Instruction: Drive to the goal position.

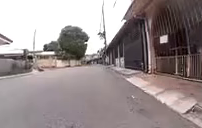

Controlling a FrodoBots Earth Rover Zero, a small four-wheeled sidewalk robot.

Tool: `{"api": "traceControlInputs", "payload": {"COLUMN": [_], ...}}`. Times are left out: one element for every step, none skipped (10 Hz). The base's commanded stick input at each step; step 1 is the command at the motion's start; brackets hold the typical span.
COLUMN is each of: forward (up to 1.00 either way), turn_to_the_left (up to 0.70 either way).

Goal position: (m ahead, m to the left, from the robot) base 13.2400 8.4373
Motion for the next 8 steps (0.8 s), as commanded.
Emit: {"api": "traceControlInputs", "payload": {"forward": [1.00,1.00,1.00,1.00,1.00,1.00,1.00,1.00], "turn_to_the_left": [0.00,0.00,0.00,0.00,0.00,0.00,0.00,0.00]}}
